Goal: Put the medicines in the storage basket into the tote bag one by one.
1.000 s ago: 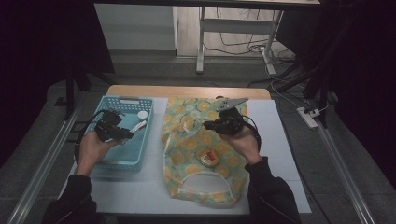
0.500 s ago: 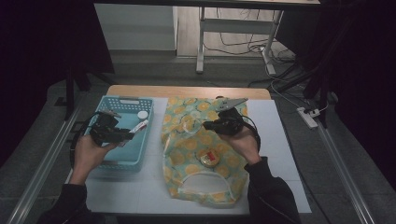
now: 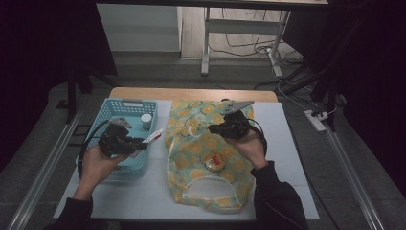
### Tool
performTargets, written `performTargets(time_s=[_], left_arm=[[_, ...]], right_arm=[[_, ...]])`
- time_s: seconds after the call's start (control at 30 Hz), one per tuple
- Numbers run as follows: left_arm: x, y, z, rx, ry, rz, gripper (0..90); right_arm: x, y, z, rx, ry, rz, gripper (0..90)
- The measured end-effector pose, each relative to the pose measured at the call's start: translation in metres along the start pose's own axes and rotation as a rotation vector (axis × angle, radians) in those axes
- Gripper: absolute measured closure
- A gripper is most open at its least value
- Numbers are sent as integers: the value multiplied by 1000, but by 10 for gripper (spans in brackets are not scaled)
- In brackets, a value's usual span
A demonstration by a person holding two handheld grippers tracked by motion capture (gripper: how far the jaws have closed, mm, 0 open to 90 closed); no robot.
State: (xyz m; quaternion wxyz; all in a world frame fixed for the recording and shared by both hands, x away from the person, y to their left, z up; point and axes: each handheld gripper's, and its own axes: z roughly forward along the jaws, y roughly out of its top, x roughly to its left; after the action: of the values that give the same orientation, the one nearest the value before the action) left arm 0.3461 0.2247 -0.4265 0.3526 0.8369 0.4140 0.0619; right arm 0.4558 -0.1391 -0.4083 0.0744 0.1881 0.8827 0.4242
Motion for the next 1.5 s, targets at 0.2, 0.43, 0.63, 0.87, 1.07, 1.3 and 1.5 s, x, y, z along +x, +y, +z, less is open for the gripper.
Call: performTargets(time_s=[0.2, 0.43, 0.63, 0.87, 1.07, 1.3, 1.5], left_arm=[[-16, 1, 3, -7, -40, 30, 723], [-37, 7, 14, 0, -93, 73, 723], [-55, 16, 32, 14, -121, 115, 723], [-67, 28, 56, 28, -134, 135, 722], [-76, 37, 75, 34, -126, 160, 723], [-81, 45, 98, 29, -118, 172, 722], [-79, 50, 117, 21, -104, 168, 722]], right_arm=[[-1, 0, 0, 0, -3, 3, 900], [-1, -1, 1, -2, -5, 4, 900], [-1, -1, 1, -2, -7, 4, 900], [0, 0, 1, -4, -7, 3, 900], [-1, 0, 1, -5, -8, 2, 900], [0, 0, 2, -3, -6, 0, 900], [0, -1, 3, -3, -6, 0, 900]])
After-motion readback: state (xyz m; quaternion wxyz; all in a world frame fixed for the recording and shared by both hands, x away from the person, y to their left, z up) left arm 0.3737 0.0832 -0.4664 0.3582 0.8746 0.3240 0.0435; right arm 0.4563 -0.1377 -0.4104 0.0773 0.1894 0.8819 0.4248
